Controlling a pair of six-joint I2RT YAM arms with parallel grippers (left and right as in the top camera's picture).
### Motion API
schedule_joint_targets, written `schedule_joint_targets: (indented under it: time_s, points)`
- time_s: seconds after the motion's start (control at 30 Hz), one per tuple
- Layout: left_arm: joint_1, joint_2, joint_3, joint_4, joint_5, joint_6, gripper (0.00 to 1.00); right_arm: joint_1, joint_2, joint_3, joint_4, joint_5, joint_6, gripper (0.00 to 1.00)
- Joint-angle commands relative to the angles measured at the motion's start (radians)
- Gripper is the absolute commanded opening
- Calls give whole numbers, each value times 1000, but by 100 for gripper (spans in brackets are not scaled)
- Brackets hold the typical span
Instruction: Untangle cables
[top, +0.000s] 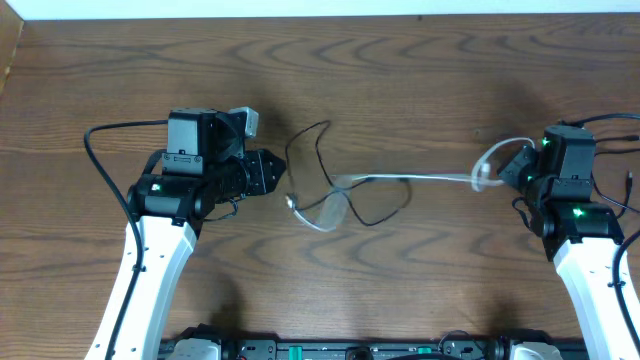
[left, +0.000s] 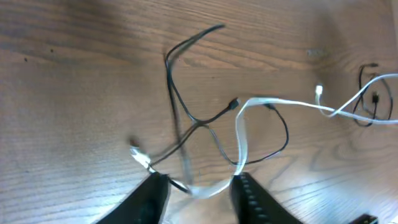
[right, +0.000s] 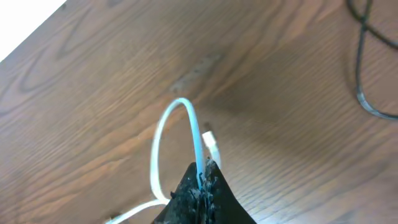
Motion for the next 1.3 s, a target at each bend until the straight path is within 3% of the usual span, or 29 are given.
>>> schedule_joint_targets:
  time_s: [0.0, 0.27, 0.47, 0.6, 0.83, 1.1, 1.27]
  points:
    - [6, 1, 9, -3, -9, 11, 42, -18, -4, -2, -2, 113, -27, 1]
    - [6, 1, 9, -3, -9, 11, 44, -92, -4, -2, 18, 127, -32, 1]
    - [6, 2, 7, -11, -9, 11, 44, -95, -4, 31, 19, 131, -229, 1]
    - [6, 2, 6, -21, -9, 11, 44, -95, -2, 180, -143, 114, -252, 1]
    - [5, 8, 6, -31, -9, 11, 44, -100, 17, 497, -269, 76, -357, 1]
    - [3, 8, 6, -50, -9, 12, 44, -199, 27, 619, -88, 298, -359, 1]
    - [3, 8, 6, -50, -10, 12, 44, -295, 29, 619, 50, 307, -316, 1]
